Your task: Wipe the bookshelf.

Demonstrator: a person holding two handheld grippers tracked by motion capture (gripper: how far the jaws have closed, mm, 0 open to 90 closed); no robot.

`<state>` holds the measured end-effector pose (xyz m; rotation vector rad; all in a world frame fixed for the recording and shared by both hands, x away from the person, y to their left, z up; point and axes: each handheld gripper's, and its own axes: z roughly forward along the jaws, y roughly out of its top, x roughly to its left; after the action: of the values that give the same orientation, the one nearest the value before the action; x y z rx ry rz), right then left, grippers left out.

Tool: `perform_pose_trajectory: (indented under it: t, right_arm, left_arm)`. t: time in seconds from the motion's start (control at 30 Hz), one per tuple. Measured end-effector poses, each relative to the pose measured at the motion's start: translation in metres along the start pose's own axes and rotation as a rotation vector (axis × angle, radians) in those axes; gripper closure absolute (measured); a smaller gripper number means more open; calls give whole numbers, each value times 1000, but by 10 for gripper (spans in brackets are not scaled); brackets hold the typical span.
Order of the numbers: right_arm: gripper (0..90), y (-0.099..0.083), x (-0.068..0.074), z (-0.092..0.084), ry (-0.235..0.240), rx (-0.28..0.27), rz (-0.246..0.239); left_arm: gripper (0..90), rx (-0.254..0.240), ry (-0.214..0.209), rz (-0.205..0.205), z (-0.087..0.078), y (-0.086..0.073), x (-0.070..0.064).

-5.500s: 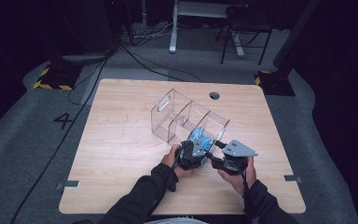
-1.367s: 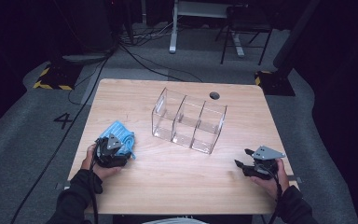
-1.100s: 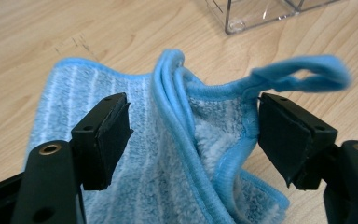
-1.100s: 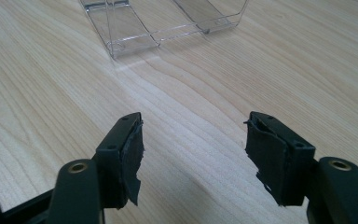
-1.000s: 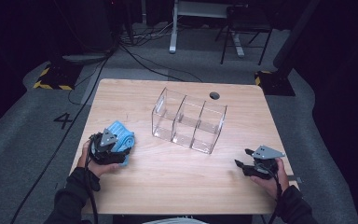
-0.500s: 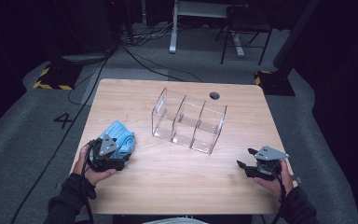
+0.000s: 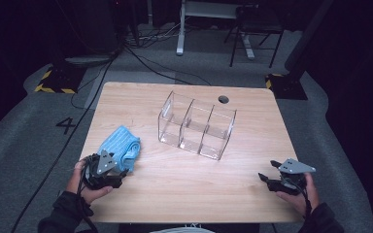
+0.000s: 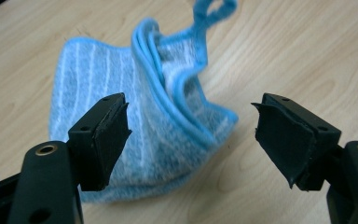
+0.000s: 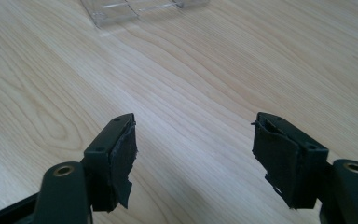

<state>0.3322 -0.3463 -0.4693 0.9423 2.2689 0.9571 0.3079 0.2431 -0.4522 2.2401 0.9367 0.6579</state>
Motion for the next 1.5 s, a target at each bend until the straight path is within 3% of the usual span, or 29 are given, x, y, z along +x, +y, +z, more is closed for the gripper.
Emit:
perform_pose_trajectory:
  t: [0.33,0.5,0.63,0.83,0.93,0.97,1.0,1.07,1.13,1.5]
  right_arm:
    - [303,-26,-20,-17,-37,-3,69]
    - [300,-39,-30,-20,-43,-7,113]
    - [287,-52,-36,-21,-38,-2,137]
    - [273,-67,-35,-18,-10,11,176]
    - [261,-67,-35,-19,-10,-3,175]
    - [260,-67,-35,-18,-9,4,175]
    - [250,-67,-34,-16,0,32,162]
    - [242,-66,-34,-15,17,38,175]
    - [233,-66,-38,-14,29,45,204]
    - [228,-66,-38,-13,29,47,201]
  left_arm:
    - [255,32,-22,-22,-3,-28,-2]
    - [244,63,-57,-52,2,-48,2]
    - [243,50,-76,-100,3,-64,5]
    - [236,17,-107,-156,4,-73,9]
    - [227,17,-101,-151,4,-73,9]
    - [227,20,-97,-146,3,-73,10]
    - [226,21,-107,-162,3,-73,10]
    - [224,28,-120,-184,4,-74,11]
    - [221,26,-118,-181,4,-74,12]
    - [220,27,-113,-184,4,-74,11]
